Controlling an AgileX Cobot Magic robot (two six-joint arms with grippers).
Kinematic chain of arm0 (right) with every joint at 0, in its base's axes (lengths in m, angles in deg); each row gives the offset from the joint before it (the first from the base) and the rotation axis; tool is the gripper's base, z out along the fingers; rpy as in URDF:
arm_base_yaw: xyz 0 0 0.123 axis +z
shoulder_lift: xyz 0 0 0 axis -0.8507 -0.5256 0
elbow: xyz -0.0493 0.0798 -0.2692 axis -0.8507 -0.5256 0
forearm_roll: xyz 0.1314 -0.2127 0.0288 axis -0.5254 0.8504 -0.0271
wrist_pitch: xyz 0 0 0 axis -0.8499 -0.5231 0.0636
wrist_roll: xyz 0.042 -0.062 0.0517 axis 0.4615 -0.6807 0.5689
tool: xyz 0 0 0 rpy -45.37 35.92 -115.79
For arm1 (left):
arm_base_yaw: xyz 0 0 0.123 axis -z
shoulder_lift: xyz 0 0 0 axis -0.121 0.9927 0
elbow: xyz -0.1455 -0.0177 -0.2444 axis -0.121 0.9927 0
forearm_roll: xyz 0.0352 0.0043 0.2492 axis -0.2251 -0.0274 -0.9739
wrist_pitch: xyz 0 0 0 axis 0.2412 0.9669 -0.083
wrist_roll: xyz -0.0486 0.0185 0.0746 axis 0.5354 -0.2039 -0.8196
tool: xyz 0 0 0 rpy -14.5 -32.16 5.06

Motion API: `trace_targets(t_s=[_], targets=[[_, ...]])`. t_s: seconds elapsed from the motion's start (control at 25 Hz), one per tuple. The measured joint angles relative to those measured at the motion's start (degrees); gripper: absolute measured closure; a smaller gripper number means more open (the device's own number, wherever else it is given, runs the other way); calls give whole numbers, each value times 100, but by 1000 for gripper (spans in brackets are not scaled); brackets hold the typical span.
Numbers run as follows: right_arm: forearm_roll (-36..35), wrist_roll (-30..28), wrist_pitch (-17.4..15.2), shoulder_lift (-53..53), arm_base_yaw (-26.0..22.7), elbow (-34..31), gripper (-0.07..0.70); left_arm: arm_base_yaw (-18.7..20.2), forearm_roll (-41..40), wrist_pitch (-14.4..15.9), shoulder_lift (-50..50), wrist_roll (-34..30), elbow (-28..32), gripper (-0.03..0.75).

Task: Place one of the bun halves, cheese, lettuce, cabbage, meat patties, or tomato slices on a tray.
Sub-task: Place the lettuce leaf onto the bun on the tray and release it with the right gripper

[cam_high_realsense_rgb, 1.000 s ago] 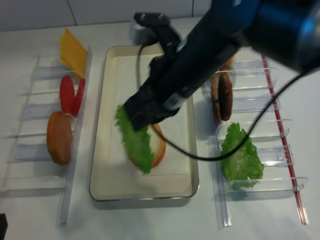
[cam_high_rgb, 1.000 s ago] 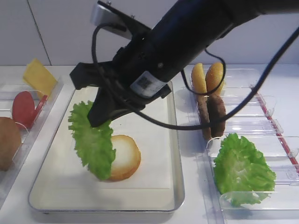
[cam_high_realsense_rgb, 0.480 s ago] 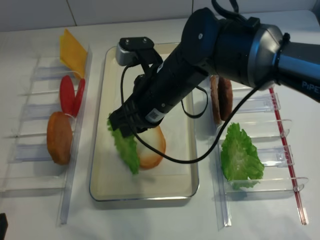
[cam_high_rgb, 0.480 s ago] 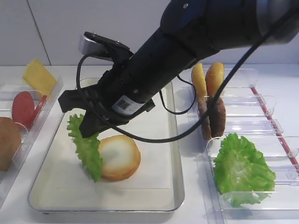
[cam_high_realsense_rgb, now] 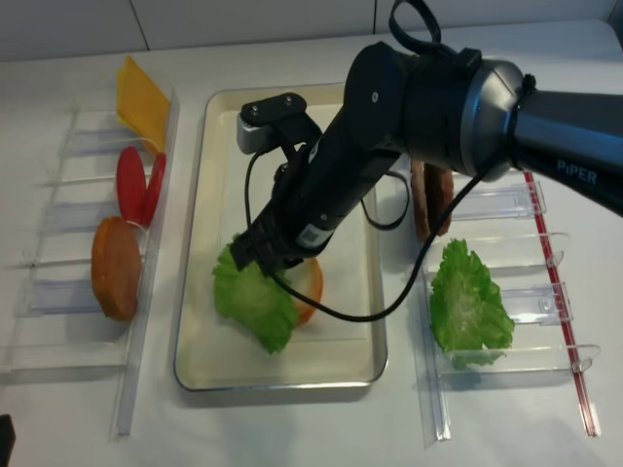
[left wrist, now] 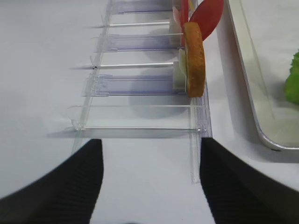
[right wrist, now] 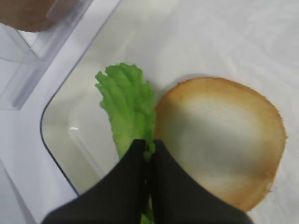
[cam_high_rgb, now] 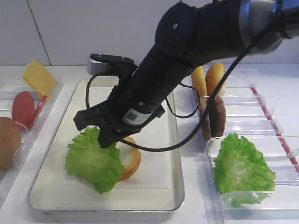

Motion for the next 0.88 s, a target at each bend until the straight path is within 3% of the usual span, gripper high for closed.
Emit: trace_targets(t_s=[0.88], targets=[[976, 636, 150, 0, 0, 3, 582, 0, 0, 0, 0, 0, 0, 278]])
